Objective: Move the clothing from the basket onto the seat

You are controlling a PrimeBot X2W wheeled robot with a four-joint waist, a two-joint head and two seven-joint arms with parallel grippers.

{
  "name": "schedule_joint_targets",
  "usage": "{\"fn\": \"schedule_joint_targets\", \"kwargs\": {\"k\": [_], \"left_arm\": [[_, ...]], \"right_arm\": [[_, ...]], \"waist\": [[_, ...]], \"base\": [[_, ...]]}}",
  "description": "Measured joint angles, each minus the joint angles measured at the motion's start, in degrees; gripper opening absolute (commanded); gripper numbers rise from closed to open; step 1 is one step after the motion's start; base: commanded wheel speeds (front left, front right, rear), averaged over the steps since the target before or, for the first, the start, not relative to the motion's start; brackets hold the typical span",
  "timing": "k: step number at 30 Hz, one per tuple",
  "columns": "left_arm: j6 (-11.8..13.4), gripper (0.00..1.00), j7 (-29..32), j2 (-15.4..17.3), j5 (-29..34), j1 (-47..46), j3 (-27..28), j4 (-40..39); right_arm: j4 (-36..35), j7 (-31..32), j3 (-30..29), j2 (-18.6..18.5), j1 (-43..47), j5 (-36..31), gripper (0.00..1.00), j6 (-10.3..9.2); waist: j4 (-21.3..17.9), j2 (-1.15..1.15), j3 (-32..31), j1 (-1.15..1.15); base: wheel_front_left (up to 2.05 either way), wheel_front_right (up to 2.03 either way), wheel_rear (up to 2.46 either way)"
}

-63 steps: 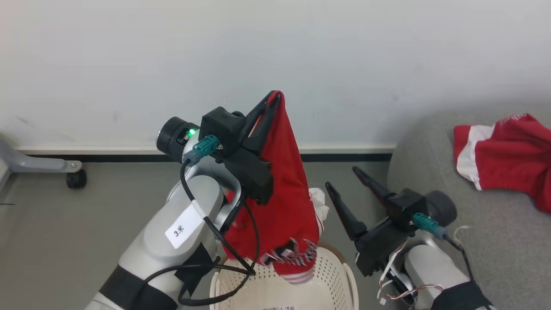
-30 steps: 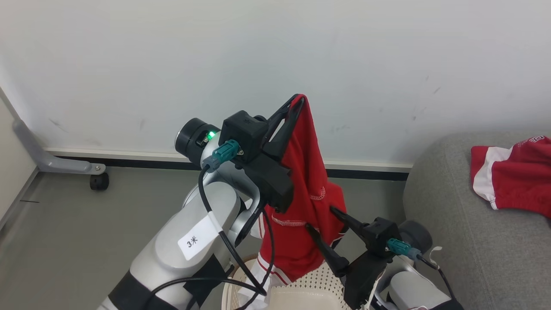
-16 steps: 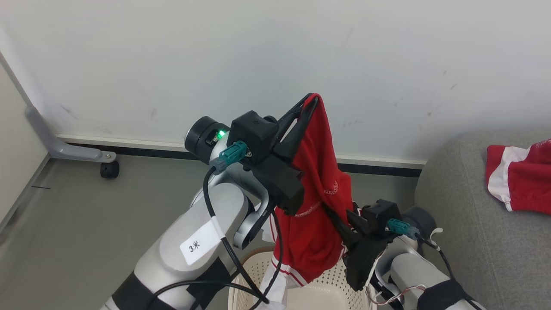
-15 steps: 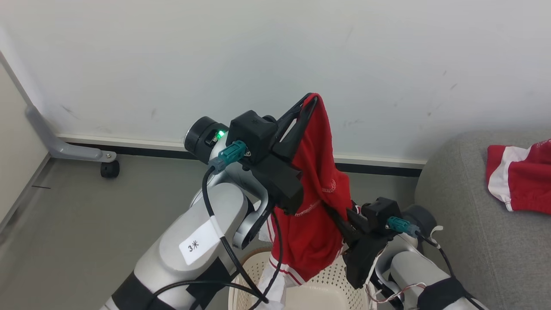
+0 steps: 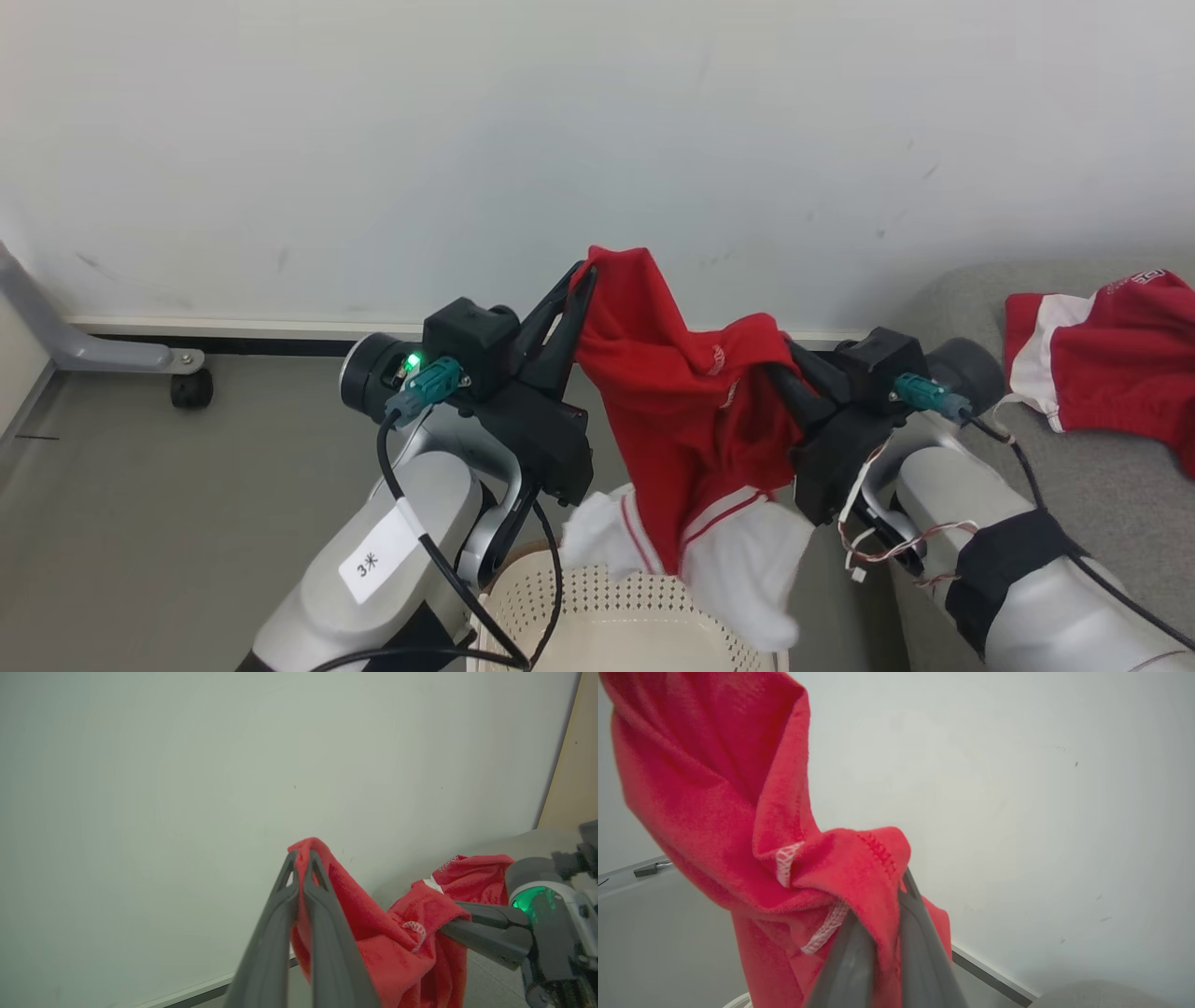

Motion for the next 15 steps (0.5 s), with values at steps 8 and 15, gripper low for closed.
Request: {"fn": "schedule_joint_targets", "kwargs": {"k": [8,15], "left_arm": [[0.5,1.00,-1.1,0.6,-0.1,4.0,0.3,0.4],[0.5,1.00,-2.0,0.9,-0.5,7.6,-0.2,0.2]], "right_arm": [[-2.0,0.0,-0.9,-3.9,-2.9,0.4,0.00,0.00],[-3.6,0.0,-2.2,-7.3,-3.8,0.8,0.00,0.00]], "waist": [[-3.1,0.00,-0.1,0.00],[-6.4,0.00,-0.2,0.00]], "base": [[0.00,0.00,0.00],[0.00,0.00,0.00]]}}
